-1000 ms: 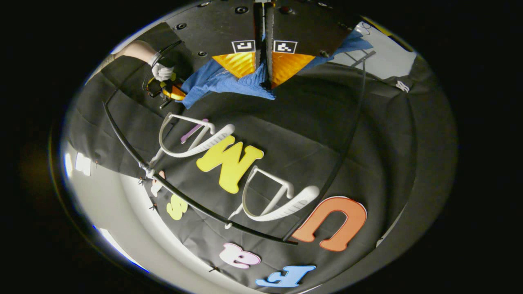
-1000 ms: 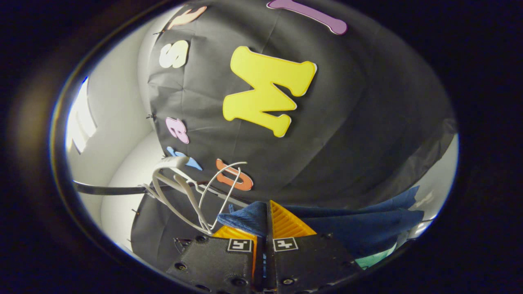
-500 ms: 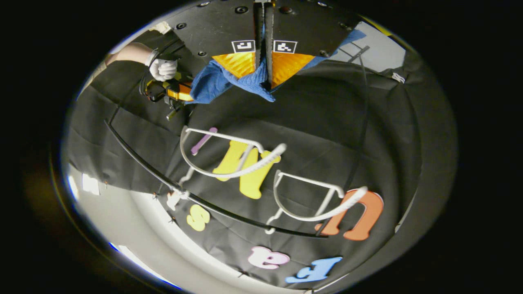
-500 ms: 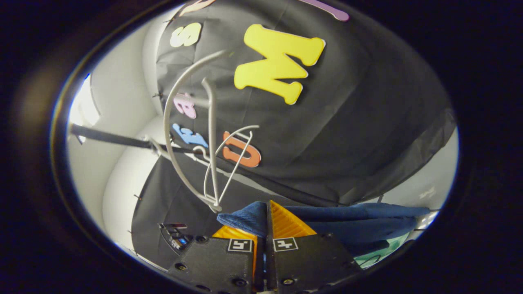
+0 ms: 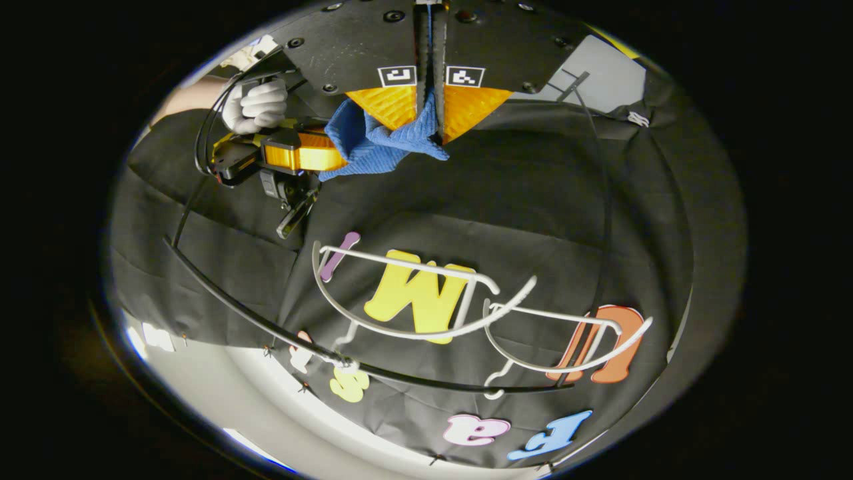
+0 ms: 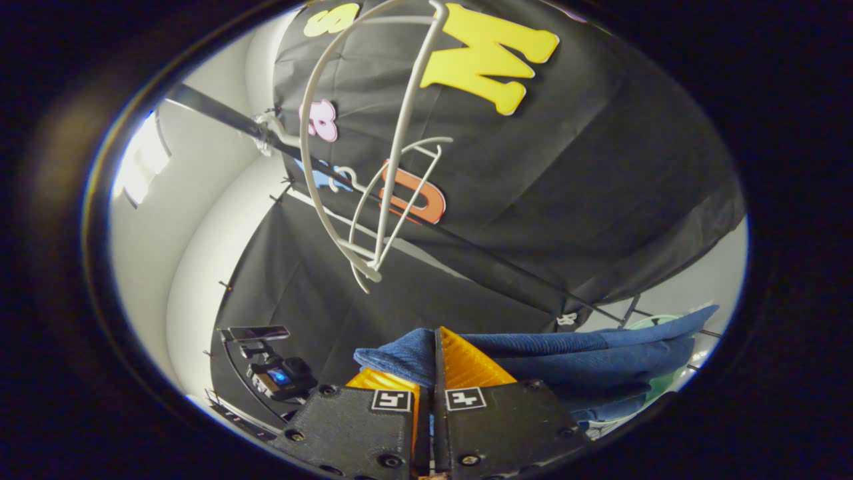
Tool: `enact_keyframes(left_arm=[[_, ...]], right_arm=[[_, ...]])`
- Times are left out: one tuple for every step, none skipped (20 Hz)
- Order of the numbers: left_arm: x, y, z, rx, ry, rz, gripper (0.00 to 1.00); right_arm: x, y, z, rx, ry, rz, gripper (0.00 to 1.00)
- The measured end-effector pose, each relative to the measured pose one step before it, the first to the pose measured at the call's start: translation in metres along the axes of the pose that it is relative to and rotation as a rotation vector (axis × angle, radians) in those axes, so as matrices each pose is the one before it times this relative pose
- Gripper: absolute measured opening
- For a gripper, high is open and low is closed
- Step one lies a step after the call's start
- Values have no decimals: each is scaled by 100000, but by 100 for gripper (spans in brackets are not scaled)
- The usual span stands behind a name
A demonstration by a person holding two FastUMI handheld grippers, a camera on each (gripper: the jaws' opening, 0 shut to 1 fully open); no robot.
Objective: Grasp the clothes on the hanger with both hands and then place them into the laundry hamper below.
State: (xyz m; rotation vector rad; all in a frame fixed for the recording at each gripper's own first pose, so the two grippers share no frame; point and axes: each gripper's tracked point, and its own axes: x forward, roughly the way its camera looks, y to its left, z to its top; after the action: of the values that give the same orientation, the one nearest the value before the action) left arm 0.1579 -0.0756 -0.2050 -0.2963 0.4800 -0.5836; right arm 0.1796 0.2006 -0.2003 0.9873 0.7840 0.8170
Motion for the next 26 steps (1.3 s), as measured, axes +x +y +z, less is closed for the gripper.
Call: enact_keyframes(left_arm=[[36,315,-783,828,716,1654,2],[-156,352,-1364,-1037,1369,1092,2],[-167,331,-1017,-1293,811,1021,2],[22,693,-1339,-1432,950,1516,2],[-71,887,-860,-1868,878,1053,2],[415,691,-1157,-2155,1349,1157,2],[563,707,-1232,-2572,871,956,2],[410,545,-1368,-2478,1337,759,2],[433,661,-1269,-2652,1680,880,2],[439,623,-1295,-1886,1524,904,2],[723,633,-1148,-1660,2607,983,2],[722,698,-1225,-1213,2163,1522,2],[967,630,-1424,-1510,2748,734,2],[1083,702,-1325,-2153,2854,1290,2],[792,645,-1398,-1987,2693,1309,2],[1014,661,-1177,-2127,2579,1613,2],[1284,854,-1214,-1810,2550,1799,2],[977,846,-1142,-1345,2820,1875,2],[797,884,-1035,-1225,3425,2777,2],[919,746,-874,-345,2865,2103,2],[789,702,-833,-25,3174,2483,3],[332,327,-882,-1325,3086,2333,2],[433,234,-667,-1550,1971,1379,2],[823,452,-952,-914,2105,1594,2],[979,490,-660,-795,2269,2075,2],[507,524,-752,-286,2330,1892,2]], right_arm=[[800,-538,-852,-50,1744,-1289,6],[595,-579,-578,1294,1718,-826,6],[268,-600,-518,2270,823,-1109,6],[482,-792,-262,3125,381,-1172,6],[532,-1301,-605,3148,847,-1499,6],[412,-1261,-590,2993,881,-1751,5],[534,-1478,-351,1864,907,-1949,5],[461,-1482,-360,830,1312,-2302,6],[138,-1619,-570,162,1753,-2674,5],[375,-1558,-315,-341,1367,-2899,6],[270,-1371,-557,-553,1879,-3418,6],[456,-1409,-256,-349,1570,-3600,6],[180,-1258,-461,-740,1620,-3782,6],[486,-1366,-210,-227,1008,-3997,6],[736,-1449,-470,-158,1339,-3713,6],[764,-1301,-192,29,993,-3467,6],[774,-1409,-290,-543,476,-4013,6],[674,-1488,-5,-770,562,-4568,6],[436,-1430,-106,-1073,971,-4199,6],[754,-1375,-138,-1235,1102,-4828,6],[912,-1282,-589,-1812,1604,-4283,6],[738,-982,-306,-1904,1602,-4155,6],[-192,-505,-299,-1917,1147,-3437,6],[621,-652,-270,-2119,1333,-3306,6],[930,-951,-659,-2495,1318,-3407,6],[680,-530,-548,-2421,1460,-3124,6]])
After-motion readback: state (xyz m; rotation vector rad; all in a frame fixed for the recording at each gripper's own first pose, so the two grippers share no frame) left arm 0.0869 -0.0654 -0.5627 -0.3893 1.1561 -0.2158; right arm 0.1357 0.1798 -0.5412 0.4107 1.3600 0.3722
